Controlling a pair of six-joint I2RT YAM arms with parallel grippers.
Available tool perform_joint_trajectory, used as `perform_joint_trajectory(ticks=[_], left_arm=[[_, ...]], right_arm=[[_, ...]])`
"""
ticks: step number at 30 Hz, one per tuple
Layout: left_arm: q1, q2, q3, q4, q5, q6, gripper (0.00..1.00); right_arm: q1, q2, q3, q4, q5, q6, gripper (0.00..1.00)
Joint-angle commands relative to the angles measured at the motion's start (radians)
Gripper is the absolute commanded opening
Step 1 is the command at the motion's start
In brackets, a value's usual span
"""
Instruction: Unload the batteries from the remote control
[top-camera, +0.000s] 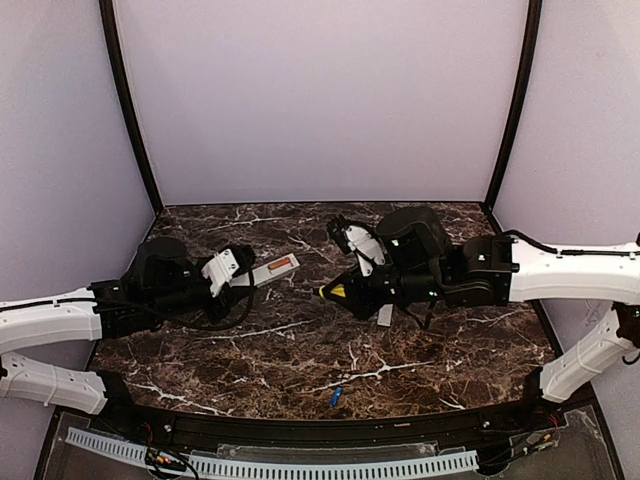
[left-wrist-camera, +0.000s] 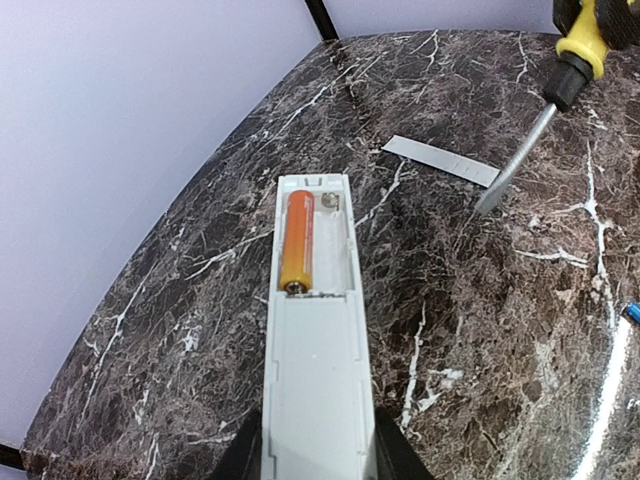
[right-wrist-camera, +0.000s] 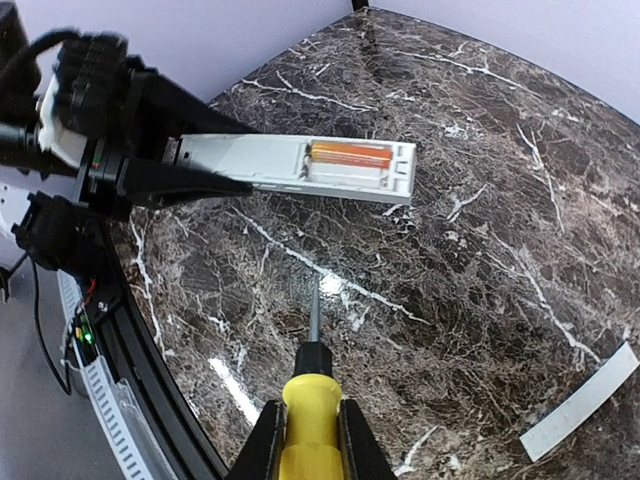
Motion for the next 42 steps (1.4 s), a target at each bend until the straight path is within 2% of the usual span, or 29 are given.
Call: perform_joint_trajectory(ticks=[1,8,13,18,34,42], left_arm=[[-0.014,-0.053,-0.067,0.161,-0.063,0.079,0.0],[-0.027,-0.061,-0.102,0.266,-0.141,0.171,0.0],[-0.029,-0.046,-0.116,0.313,-0.19,0.245,0.0],[-0.032,-0.054,-0.129,0.334,-0.208,0.265,0.0],[-0.041,-0.066,-0.139,0.345,-0.217,0.275,0.0],[-0.045,-0.065,-0.138,0.313,-0.199,0.302,0.0]], right_arm=[[-0.034,-0.024,0.019,0.117,-0.025,0.252,0.0],[-0.113,-0.007,0.029,0.2,-0.12,0.496,0.0],[-0.132,0.066,0.086,0.233,-0.175,0.567,0.0],[-0.151,0.093,0.07,0.314,-0.187,0.629,0.0],[-0.189,0.126,0.044,0.376,-0.203,0.673,0.0],[-0.189,0.156,0.127,0.22,-0.203,0.481,0.0]])
